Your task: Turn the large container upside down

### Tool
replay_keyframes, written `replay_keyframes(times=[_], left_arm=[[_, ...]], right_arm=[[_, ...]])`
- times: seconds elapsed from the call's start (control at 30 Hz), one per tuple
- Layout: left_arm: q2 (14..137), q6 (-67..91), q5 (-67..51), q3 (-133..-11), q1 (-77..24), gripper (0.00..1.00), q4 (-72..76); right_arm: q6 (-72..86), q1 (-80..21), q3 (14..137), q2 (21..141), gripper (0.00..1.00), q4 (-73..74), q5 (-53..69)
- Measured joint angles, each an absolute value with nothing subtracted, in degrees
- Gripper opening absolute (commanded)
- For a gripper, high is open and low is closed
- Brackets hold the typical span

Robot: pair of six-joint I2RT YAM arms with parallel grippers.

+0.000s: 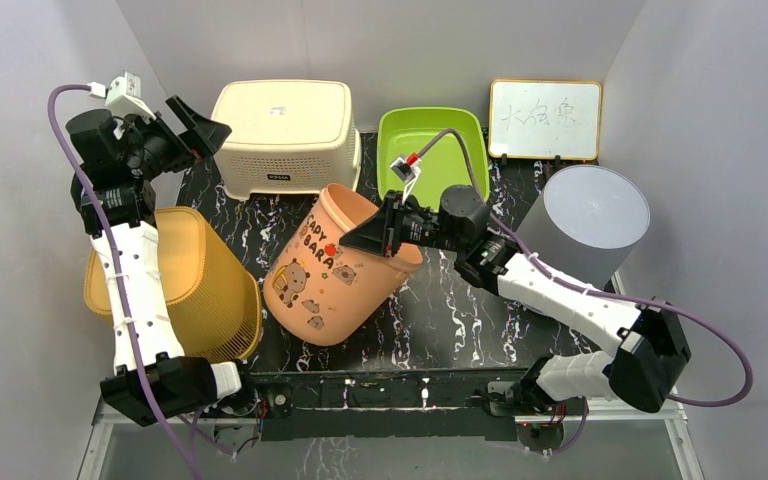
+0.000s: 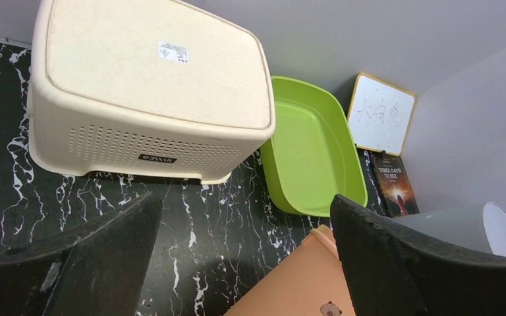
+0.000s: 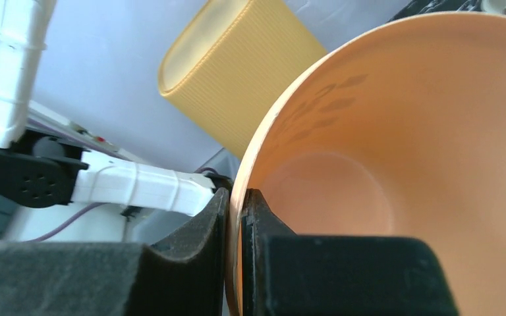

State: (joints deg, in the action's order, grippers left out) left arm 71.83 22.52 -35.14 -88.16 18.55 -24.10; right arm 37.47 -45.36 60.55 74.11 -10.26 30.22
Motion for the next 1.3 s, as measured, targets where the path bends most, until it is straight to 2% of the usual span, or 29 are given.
replay_keyframes(times=[0.37, 0.63, 0.73, 0.83, 0.93, 1.2, 1.3], left_arm=[[72.2, 21.9, -35.1, -90.0, 18.5, 0.98, -25.6], [73.3, 21.4, -35.1, -92.2, 18.5, 0.98, -27.2], [73.3, 21.4, -35.1, -92.8, 18.5, 0.98, -27.4], [73.3, 21.2, -35.1, -93.2, 18.5, 0.98, -27.5], [73.4, 21.1, -35.1, -93.4, 18.5, 0.98, -27.6], [73.6, 21.0, -35.1, -95.3, 18.5, 0.98, -28.4], [73.7, 21.0, -35.1, -95.7, 18.5, 0.99, -28.4]], right_arm=[[63.2, -45.3, 45.3, 79.0, 0.0, -46.7, 32.6], [71.5, -45.3, 39.9, 84.1, 0.0, -63.0, 31.1], [75.6, -45.1, 38.4, 88.9, 0.0, -71.3, 30.5], [82.7, -44.9, 36.8, 98.7, 0.0, -81.4, 29.3], [90.6, -44.8, 36.3, 105.8, 0.0, -84.2, 27.7], [94.4, -41.7, 35.4, 105.3, 0.0, -85.5, 25.2], [96.4, -37.7, 34.5, 106.2, 0.07, -85.6, 24.8]])
